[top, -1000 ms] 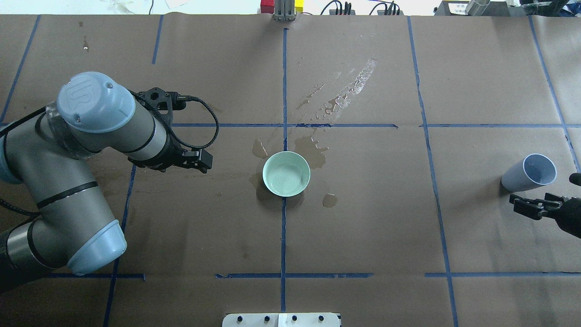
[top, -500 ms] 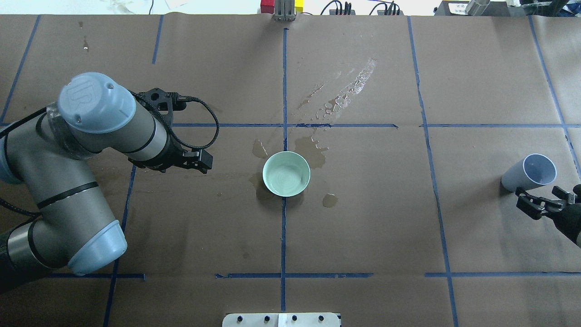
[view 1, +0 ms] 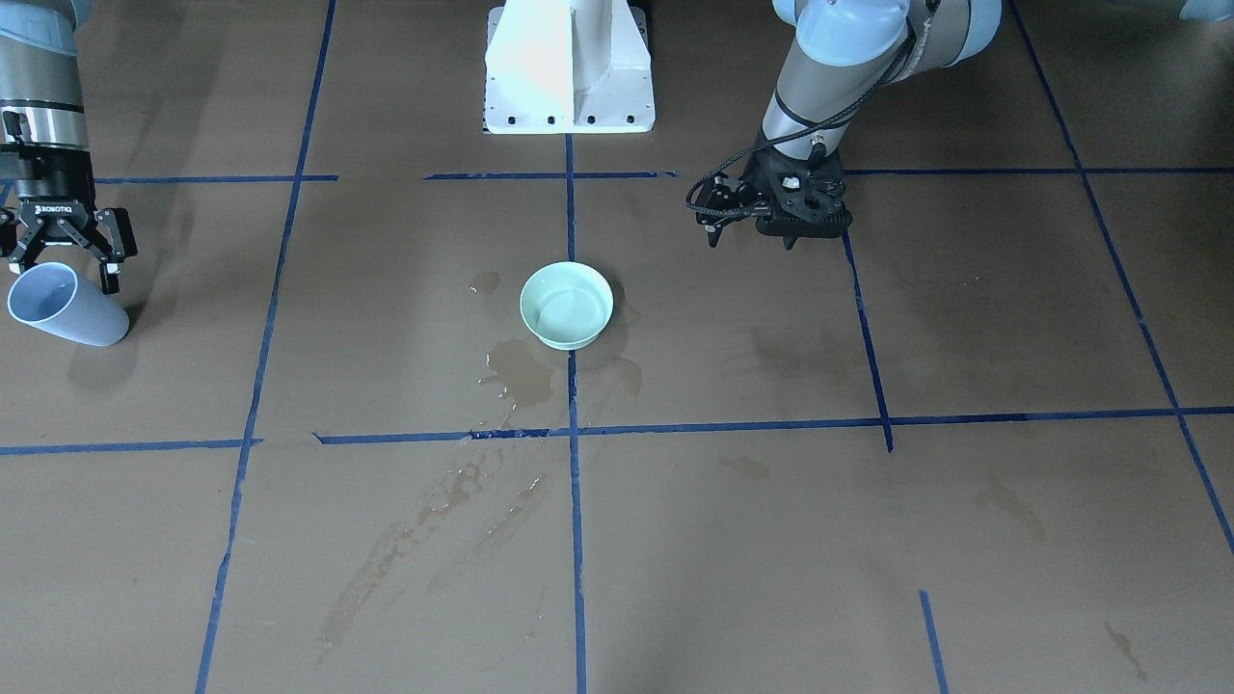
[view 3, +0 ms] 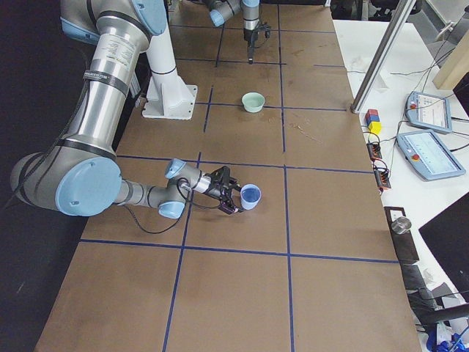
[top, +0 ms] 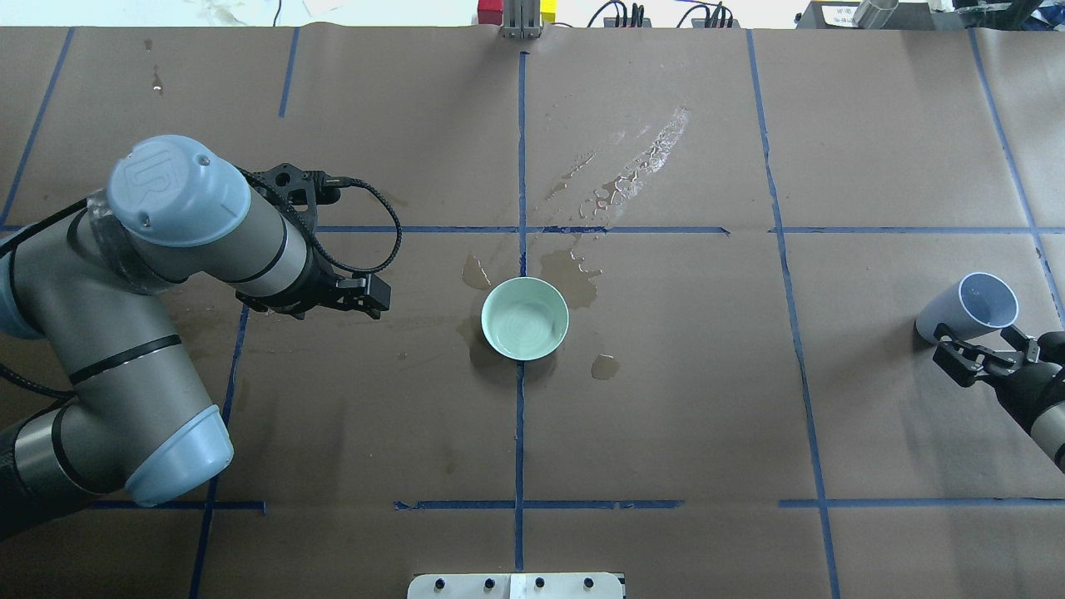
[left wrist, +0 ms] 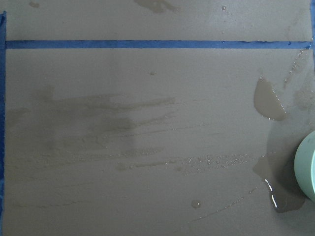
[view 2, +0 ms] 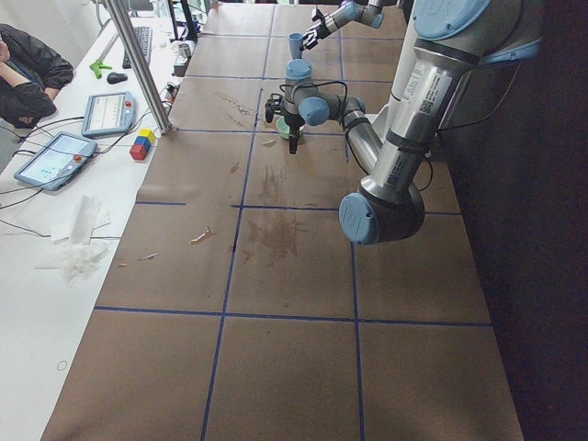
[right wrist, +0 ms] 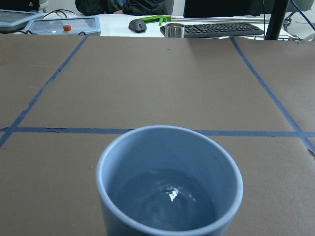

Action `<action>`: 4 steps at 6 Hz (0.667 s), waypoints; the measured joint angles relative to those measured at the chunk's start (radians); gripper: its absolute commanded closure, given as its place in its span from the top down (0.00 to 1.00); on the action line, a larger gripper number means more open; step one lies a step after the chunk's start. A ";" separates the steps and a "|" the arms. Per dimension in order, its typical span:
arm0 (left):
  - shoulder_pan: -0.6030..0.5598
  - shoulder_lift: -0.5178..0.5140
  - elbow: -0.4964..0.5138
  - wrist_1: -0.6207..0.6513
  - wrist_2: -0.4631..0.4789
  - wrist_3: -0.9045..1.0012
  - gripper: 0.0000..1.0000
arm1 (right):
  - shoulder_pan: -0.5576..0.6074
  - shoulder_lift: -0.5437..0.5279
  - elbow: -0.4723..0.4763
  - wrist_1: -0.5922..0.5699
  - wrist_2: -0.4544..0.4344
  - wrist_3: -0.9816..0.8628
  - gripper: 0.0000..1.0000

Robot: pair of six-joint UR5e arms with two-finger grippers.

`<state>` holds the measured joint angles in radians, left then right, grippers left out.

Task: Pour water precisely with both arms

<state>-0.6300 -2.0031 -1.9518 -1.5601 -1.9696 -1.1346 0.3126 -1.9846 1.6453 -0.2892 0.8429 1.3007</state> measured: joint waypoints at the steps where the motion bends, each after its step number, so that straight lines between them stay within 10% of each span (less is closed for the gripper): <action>1: 0.000 0.001 0.000 0.000 0.000 0.000 1.00 | -0.003 0.009 -0.003 0.000 -0.011 0.002 1.00; 4: 0.000 0.003 0.001 0.000 0.000 -0.001 1.00 | -0.004 0.048 -0.031 0.001 -0.058 0.002 1.00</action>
<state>-0.6304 -2.0004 -1.9507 -1.5601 -1.9696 -1.1351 0.3083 -1.9371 1.6140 -0.2882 0.7845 1.3024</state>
